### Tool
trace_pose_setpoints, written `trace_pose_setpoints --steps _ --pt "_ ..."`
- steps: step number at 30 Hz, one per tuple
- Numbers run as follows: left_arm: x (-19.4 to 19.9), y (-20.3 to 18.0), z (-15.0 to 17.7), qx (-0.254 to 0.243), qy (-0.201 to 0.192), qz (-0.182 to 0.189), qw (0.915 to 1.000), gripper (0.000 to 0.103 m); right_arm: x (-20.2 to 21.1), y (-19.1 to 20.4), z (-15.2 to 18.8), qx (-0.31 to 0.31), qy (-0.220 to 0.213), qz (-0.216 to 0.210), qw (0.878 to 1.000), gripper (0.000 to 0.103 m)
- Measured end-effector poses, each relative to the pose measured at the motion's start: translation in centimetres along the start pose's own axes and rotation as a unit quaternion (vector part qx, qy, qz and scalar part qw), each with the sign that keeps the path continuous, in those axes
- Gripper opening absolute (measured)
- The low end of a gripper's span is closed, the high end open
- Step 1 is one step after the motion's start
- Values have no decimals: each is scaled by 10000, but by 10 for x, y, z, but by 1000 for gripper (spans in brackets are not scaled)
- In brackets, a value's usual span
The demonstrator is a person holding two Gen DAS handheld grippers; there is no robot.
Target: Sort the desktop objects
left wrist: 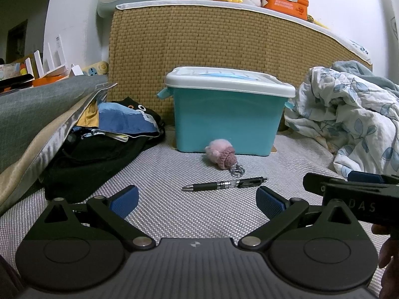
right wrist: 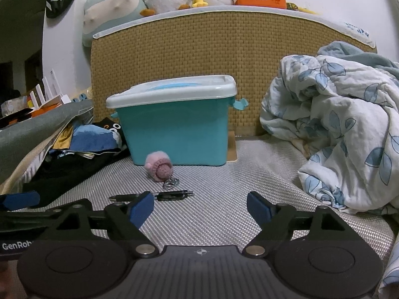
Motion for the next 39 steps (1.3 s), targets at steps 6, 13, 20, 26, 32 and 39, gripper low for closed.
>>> trace_pose_setpoints --steps 6,13,20,26,32,39 --pt "-1 3 -1 78 -1 -8 10000 103 -1 1 0 41 27 -36 10000 85" --pt "-1 4 -2 101 -5 -28 9999 103 -1 2 0 56 35 -56 10000 85" --pt "-2 4 -1 95 14 -30 9999 103 -2 2 1 57 63 -37 10000 85" --pt "-2 5 -2 110 3 -47 9999 103 -1 4 1 121 37 -23 9999 85" --pt "-1 7 -3 135 -19 -76 9999 103 -1 2 0 142 37 15 9999 85" --pt "-4 8 -2 125 24 -125 9998 103 0 2 -2 148 -2 4 9999 85"
Point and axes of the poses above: each gripper's, at about its wrist camera, not at the fingertips, and x roughly against the way its jaws point, y to its left, z to its underside, the point moved 2 cm from there along -x, roughly the way its jaws point, and after that the axes turned 12 degrees about x, right-handed, at the moved point
